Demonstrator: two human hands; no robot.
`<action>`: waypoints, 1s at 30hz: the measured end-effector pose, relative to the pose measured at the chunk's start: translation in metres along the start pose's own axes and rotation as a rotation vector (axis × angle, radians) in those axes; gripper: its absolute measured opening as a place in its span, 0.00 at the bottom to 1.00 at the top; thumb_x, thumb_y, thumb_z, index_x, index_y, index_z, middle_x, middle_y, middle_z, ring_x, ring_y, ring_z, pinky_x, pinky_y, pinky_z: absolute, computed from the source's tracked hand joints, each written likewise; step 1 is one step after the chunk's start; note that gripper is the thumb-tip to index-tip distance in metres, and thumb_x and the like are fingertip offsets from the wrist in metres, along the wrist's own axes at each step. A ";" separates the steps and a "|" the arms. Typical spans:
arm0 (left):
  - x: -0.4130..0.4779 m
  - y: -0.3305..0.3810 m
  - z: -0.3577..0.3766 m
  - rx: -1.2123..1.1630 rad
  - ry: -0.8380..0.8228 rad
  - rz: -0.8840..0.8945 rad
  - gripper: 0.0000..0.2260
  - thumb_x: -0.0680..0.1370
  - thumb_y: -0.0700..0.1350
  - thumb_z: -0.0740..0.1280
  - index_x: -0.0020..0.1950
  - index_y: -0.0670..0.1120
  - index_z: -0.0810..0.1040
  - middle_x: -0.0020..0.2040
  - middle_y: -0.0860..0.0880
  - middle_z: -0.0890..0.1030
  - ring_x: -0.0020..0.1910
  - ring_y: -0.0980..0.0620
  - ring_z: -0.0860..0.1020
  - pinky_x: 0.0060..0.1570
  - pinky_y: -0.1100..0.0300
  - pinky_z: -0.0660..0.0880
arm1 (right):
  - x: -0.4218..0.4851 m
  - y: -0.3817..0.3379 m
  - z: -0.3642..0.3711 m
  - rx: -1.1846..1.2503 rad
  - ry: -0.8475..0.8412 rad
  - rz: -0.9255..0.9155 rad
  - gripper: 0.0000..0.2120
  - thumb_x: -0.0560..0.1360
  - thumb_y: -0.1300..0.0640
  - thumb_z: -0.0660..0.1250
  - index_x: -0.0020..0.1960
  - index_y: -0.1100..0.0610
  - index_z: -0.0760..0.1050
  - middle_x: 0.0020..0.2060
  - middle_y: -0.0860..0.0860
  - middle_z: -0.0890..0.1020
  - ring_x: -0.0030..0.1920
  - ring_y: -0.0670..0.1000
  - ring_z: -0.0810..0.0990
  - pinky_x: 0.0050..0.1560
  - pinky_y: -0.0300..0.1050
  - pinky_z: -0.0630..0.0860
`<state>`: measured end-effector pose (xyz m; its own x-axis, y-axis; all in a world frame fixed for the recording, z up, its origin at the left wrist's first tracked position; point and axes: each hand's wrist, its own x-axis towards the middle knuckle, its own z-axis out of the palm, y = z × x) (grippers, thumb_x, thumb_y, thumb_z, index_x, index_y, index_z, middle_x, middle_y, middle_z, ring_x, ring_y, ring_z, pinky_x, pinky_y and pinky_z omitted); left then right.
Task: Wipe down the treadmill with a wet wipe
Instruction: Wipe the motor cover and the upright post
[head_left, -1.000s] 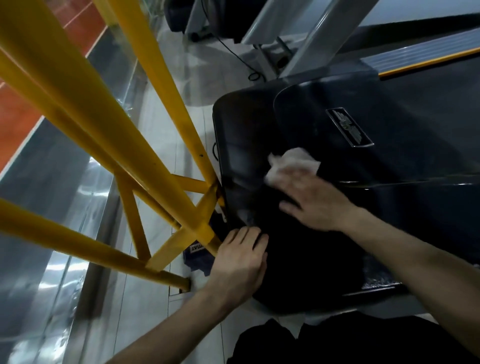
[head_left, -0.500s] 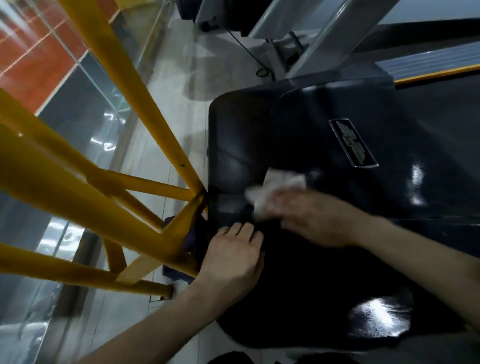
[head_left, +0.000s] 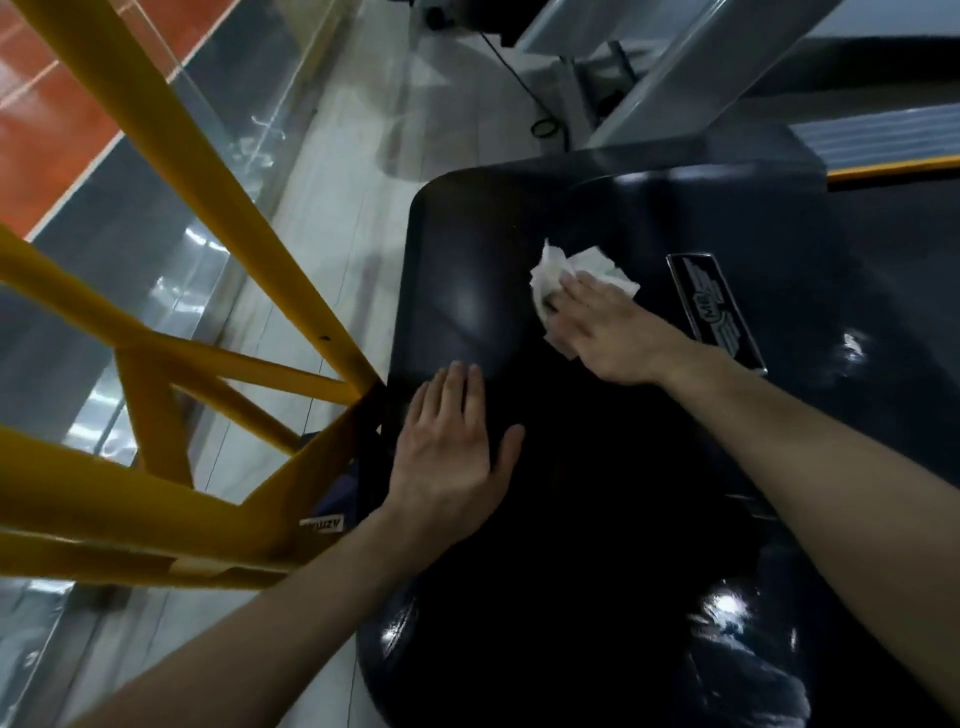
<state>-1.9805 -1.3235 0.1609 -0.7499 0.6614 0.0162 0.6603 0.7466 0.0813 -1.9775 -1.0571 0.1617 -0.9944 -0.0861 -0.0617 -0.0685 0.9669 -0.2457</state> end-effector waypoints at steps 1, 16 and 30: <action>0.002 0.010 0.004 -0.037 -0.004 -0.019 0.39 0.84 0.67 0.48 0.85 0.41 0.59 0.84 0.40 0.62 0.84 0.42 0.59 0.84 0.47 0.55 | -0.002 -0.009 0.003 0.036 -0.011 -0.036 0.34 0.85 0.40 0.39 0.84 0.55 0.64 0.85 0.56 0.58 0.86 0.56 0.48 0.85 0.47 0.38; -0.006 0.028 0.025 -0.191 0.032 -0.075 0.35 0.85 0.65 0.48 0.88 0.48 0.53 0.87 0.46 0.52 0.87 0.48 0.47 0.85 0.48 0.49 | 0.044 0.040 -0.022 0.094 0.046 0.019 0.28 0.87 0.43 0.47 0.85 0.51 0.59 0.86 0.55 0.55 0.86 0.57 0.51 0.85 0.56 0.46; -0.008 0.028 0.023 -0.261 0.088 -0.122 0.34 0.84 0.65 0.53 0.84 0.47 0.62 0.83 0.45 0.61 0.82 0.45 0.58 0.83 0.48 0.55 | 0.046 -0.038 -0.014 -0.167 -0.032 -0.398 0.35 0.83 0.40 0.41 0.80 0.55 0.70 0.81 0.58 0.68 0.81 0.60 0.65 0.83 0.61 0.57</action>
<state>-1.9552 -1.3058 0.1402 -0.8311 0.5509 0.0763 0.5409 0.7687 0.3414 -2.0218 -1.0946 0.1814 -0.8852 -0.4646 -0.0242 -0.4605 0.8824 -0.0964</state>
